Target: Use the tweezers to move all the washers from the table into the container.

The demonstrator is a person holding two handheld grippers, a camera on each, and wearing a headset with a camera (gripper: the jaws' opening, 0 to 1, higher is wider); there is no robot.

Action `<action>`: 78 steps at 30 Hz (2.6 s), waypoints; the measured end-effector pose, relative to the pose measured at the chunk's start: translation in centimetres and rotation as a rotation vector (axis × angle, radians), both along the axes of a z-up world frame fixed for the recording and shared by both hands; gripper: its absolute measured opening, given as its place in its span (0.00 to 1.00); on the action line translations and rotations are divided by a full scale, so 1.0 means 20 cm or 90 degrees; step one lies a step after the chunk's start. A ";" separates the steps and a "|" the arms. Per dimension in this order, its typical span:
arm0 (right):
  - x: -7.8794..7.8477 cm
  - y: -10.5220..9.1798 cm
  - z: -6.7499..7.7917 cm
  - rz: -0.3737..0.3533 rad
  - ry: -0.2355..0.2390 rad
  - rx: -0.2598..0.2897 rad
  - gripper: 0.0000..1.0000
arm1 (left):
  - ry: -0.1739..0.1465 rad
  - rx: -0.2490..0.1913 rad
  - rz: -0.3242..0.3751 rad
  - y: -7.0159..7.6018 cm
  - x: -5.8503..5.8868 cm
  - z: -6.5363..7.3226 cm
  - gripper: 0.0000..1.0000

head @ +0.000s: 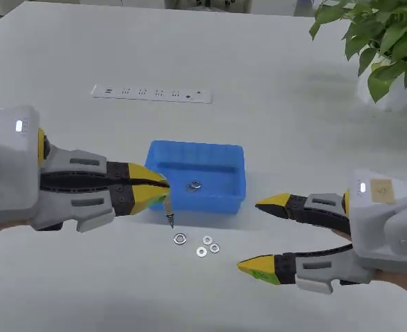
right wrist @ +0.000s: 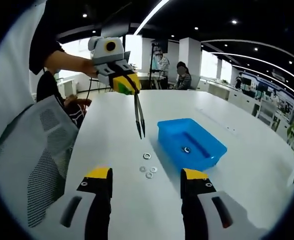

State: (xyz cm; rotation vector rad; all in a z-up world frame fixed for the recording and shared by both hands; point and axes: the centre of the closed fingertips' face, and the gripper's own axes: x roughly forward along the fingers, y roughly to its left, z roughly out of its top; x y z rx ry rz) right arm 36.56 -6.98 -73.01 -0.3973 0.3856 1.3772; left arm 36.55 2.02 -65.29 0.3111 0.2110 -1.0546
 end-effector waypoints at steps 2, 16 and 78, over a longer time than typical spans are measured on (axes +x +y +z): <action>-0.01 -0.01 -0.02 0.001 0.003 -0.003 0.59 | 0.003 0.001 -0.001 0.00 0.00 -0.01 0.05; -0.03 0.03 -0.07 -0.006 0.028 0.011 0.83 | 0.034 -0.018 -0.009 -0.04 0.01 -0.11 0.05; 0.00 0.53 -0.20 0.134 0.099 -0.016 0.51 | 0.155 0.013 -0.097 -0.04 0.09 -0.23 0.05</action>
